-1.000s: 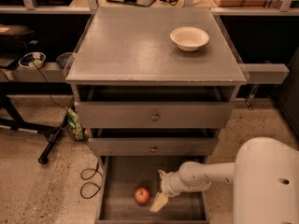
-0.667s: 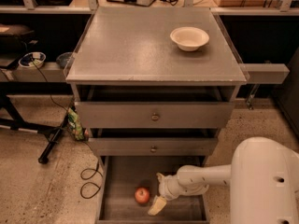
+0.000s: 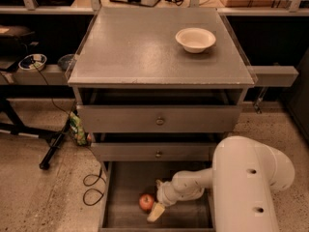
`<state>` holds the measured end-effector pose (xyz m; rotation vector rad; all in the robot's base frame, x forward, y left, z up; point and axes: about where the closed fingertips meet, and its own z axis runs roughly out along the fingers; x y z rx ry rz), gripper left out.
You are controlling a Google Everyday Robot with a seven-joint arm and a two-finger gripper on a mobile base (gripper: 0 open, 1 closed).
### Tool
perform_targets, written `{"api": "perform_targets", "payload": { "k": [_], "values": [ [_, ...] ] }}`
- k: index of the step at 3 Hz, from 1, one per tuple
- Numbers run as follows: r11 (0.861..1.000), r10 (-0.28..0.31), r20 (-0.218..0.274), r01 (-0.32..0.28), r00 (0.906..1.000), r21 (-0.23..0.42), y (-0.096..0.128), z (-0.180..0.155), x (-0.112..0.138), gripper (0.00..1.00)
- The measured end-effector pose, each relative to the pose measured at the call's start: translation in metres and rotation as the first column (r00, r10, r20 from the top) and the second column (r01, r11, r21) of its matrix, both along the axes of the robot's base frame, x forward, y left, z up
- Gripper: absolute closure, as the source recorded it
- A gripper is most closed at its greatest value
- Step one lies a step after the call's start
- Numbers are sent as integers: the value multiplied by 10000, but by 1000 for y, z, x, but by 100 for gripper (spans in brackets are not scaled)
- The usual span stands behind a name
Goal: Pick apple from bottom drawer and place on counter
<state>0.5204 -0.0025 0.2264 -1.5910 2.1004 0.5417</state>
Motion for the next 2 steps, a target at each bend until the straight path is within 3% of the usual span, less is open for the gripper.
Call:
{"api": "perform_targets", "payload": {
  "k": [1,2],
  "values": [
    [9995,68,-253,-76,9997,-304,14,-33,35,0],
    [9997,129,-241,-133,9996,-191,17,-42,32,0]
  ]
}}
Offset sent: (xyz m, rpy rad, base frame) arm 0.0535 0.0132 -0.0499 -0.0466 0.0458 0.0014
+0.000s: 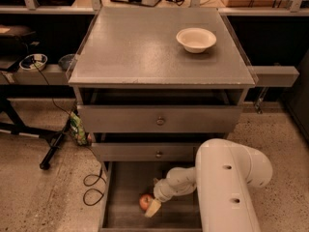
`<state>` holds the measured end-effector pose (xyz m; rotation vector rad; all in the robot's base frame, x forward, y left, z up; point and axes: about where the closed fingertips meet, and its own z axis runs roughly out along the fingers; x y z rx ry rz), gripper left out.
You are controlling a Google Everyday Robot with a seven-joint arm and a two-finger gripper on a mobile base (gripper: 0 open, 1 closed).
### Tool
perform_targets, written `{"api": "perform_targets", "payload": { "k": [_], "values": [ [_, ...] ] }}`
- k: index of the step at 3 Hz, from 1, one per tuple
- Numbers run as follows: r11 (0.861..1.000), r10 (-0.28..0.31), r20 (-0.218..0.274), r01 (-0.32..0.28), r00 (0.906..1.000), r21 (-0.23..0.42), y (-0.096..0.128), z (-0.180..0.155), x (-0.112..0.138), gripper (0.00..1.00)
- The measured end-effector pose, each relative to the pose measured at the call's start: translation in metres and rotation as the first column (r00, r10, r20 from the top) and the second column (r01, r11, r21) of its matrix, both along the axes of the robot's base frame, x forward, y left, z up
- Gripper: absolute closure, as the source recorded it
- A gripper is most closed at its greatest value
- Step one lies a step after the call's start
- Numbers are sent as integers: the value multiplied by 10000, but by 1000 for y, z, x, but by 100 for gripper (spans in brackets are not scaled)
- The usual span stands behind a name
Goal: Pick apple from bottom drawer and place on counter
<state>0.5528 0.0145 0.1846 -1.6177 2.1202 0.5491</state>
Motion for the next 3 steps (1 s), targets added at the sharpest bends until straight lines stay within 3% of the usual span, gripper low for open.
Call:
{"api": "perform_targets", "payload": {
  "k": [1,2,3],
  "values": [
    [9994,-264,534,252,9982,238,6,23,-12,0],
    [9998,-19,142,16,9999,202,11,24,-79,0],
    [9998,-56,138,53,9999,206,10,22,-77,0]
  ]
}}
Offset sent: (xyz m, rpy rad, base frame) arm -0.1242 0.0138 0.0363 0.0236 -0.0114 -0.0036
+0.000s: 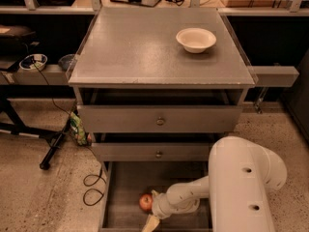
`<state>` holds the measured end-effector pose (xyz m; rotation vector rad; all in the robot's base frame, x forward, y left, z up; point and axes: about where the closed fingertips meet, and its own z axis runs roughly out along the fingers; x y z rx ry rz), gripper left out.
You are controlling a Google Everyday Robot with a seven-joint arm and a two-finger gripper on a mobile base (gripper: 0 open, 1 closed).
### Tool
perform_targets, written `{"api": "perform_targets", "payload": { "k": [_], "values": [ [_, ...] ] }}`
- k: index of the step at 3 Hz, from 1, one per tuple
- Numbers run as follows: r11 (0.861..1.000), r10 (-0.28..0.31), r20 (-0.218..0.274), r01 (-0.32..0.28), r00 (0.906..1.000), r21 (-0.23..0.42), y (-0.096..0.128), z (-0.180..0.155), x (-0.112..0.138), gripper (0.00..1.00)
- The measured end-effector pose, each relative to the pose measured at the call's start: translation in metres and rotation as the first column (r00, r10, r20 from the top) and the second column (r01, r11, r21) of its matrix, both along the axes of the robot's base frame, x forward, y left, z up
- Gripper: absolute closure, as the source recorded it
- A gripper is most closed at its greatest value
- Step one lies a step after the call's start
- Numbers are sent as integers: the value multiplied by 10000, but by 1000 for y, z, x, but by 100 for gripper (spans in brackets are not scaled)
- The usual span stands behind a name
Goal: Pick apple from bottom drawer and place on counter
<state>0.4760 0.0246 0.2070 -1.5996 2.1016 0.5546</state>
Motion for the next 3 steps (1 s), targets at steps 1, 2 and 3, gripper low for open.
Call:
{"api": "perform_targets", "payload": {
  "k": [1,2,3],
  "values": [
    [9998,-186,-18,186,9998,20,-4,-12,14,0],
    [9998,-127,-94,129,9999,148,1,-26,37,0],
    [9991,-325,-273,333,9991,279,10,-55,96,0]
  ]
}}
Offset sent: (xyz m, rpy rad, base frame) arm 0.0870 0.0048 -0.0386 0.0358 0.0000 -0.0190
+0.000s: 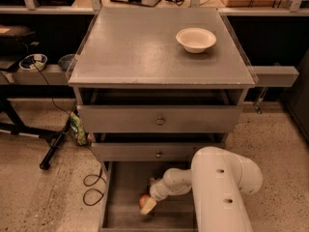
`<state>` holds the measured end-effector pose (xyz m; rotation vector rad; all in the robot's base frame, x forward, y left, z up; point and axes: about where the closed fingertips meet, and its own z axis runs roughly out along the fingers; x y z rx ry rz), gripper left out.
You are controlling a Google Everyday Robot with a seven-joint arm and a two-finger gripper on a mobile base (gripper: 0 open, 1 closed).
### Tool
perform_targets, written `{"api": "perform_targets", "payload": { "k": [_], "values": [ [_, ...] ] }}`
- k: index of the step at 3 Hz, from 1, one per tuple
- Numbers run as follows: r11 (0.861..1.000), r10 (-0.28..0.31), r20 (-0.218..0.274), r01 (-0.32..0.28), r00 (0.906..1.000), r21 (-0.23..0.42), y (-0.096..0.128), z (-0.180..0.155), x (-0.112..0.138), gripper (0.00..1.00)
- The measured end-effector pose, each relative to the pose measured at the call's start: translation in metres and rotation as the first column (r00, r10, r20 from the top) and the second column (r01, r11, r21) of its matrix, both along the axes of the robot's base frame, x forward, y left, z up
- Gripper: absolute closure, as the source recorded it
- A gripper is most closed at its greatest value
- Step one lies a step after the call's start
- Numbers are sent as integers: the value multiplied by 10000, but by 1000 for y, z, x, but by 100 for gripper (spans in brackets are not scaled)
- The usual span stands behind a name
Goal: Pick apple from bottom drawer and place on counter
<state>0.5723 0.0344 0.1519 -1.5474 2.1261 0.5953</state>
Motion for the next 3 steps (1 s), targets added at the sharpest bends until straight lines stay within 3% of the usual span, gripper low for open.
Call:
{"api": "perform_targets", "payload": {
  "k": [2,3],
  "values": [
    [10000,1,-1,-1,10000,0,0,0,0,4],
    [10000,1,-1,-1,10000,0,0,0,0,23]
  ]
}}
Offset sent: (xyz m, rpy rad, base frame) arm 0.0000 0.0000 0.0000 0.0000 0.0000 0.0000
